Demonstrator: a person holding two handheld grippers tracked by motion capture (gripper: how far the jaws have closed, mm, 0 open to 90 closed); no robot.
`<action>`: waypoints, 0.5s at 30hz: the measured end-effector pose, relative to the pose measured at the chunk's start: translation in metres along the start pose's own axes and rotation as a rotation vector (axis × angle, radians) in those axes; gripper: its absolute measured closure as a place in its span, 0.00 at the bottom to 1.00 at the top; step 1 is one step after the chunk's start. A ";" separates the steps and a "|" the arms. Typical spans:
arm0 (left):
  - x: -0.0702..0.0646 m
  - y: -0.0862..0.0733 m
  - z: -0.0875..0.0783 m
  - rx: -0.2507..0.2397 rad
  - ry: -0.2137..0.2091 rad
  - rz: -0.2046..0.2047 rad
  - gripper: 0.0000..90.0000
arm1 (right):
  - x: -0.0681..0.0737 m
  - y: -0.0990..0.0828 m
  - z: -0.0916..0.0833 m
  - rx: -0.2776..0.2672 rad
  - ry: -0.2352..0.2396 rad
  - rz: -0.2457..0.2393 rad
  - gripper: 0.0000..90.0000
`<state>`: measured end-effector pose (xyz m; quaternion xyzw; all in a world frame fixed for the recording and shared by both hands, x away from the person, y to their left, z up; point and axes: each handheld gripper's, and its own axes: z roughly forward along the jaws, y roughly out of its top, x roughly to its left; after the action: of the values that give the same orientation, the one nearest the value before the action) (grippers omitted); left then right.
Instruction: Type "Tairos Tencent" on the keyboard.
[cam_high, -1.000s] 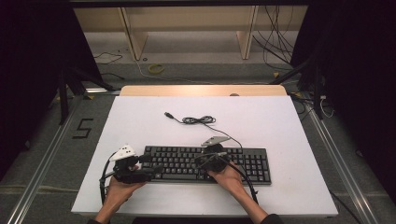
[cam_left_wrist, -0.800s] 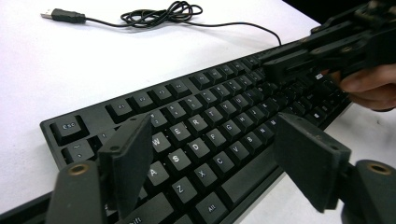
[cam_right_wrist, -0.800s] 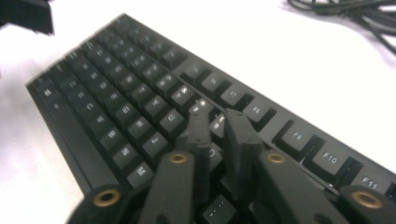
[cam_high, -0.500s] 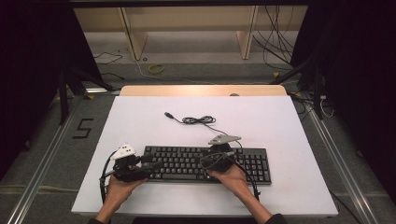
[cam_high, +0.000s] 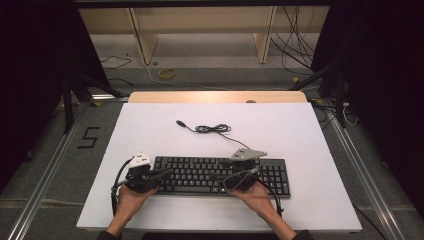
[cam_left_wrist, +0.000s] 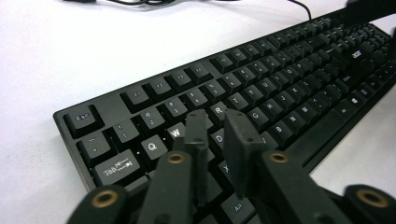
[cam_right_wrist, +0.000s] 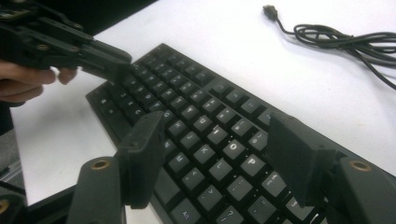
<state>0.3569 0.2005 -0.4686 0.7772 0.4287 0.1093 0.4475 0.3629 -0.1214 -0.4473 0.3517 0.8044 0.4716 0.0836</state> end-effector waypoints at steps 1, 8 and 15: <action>0.000 0.000 0.001 0.001 0.000 -0.001 0.90 | 0.000 0.000 -0.001 -0.002 0.003 -0.001 0.41; -0.002 0.002 0.007 0.037 -0.004 0.010 0.98 | 0.003 -0.004 -0.008 -0.020 0.012 -0.008 0.40; -0.002 0.002 0.013 0.071 0.006 0.015 0.99 | 0.002 -0.010 -0.012 -0.018 0.011 -0.002 0.37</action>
<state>0.3643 0.1910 -0.4737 0.7954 0.4278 0.0997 0.4175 0.3508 -0.1318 -0.4482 0.3477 0.8007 0.4808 0.0829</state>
